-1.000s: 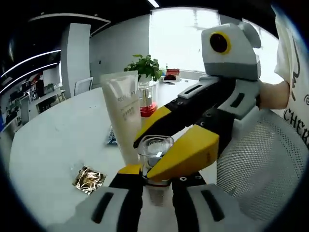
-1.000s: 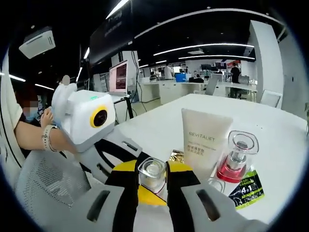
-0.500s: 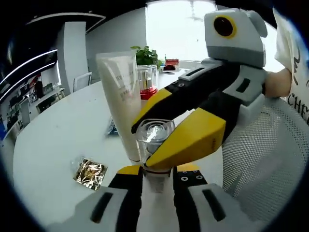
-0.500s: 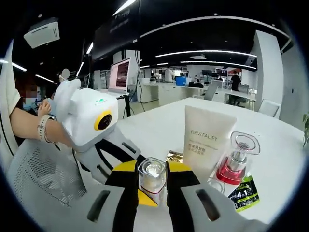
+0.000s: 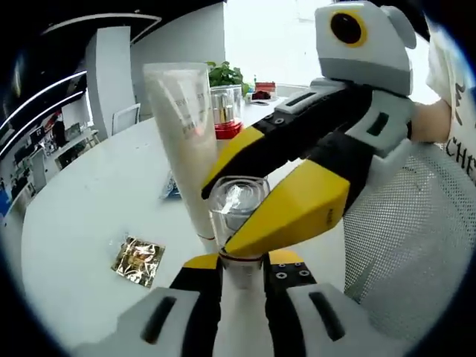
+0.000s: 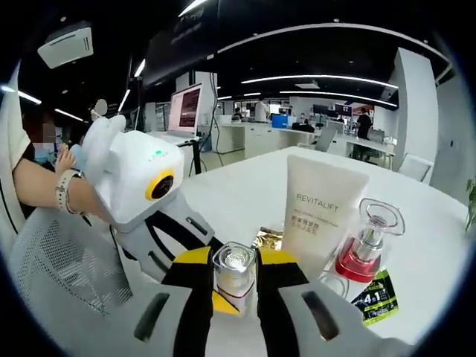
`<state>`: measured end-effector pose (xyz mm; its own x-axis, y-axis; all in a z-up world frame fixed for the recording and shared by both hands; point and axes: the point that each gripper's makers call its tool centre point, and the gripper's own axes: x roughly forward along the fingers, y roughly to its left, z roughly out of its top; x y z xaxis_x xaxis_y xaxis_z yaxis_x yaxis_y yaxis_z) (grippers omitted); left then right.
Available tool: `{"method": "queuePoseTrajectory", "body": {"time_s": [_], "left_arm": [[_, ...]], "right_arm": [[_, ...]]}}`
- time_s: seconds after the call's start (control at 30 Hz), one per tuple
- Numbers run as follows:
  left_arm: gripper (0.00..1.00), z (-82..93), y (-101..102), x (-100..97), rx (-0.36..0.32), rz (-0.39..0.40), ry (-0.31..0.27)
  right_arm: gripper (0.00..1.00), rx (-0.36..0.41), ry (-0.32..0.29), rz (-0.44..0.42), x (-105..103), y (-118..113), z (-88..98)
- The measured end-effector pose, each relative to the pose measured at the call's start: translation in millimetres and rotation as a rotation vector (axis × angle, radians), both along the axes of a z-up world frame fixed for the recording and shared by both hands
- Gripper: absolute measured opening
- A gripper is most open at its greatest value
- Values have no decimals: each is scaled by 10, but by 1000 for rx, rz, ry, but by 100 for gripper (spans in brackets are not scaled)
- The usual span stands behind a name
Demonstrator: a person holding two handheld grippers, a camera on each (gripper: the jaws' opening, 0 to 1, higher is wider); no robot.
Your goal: Arrange the skincare products in the storage area until every visible bottle or jar stands upright without overlapping.
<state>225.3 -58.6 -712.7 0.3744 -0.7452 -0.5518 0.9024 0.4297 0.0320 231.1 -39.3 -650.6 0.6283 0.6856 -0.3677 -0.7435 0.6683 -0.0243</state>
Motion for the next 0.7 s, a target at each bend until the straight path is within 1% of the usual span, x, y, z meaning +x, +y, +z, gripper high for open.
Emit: {"method": "queuePoseTrajectory", "body": {"time_s": [0.03, 0.23, 0.3, 0.33, 0.4, 0.6, 0.7], "left_arm": [[17, -2, -2, 7, 1, -1, -11], [17, -28, 11, 16, 8, 1, -7], [17, -38, 18, 14, 16, -3, -16], [17, -48, 19, 22, 25, -10, -33], [16, -63, 24, 20, 39, -15, -41], [17, -30, 20, 37, 24, -10, -48], [18, -39, 35, 46, 33, -10, -54]], "right_arm": [[22, 0, -1, -1, 3, -2, 0], [22, -6, -8, -3, 6, -7, -1], [22, -4, -5, -8, 9, -17, -4], [22, -11, -10, -12, 16, -32, -7], [25, -41, -9, -21, 21, -75, -43], [25, -42, -12, -20, 17, -72, -41], [27, -42, -15, -22, 17, -80, -35]]}}
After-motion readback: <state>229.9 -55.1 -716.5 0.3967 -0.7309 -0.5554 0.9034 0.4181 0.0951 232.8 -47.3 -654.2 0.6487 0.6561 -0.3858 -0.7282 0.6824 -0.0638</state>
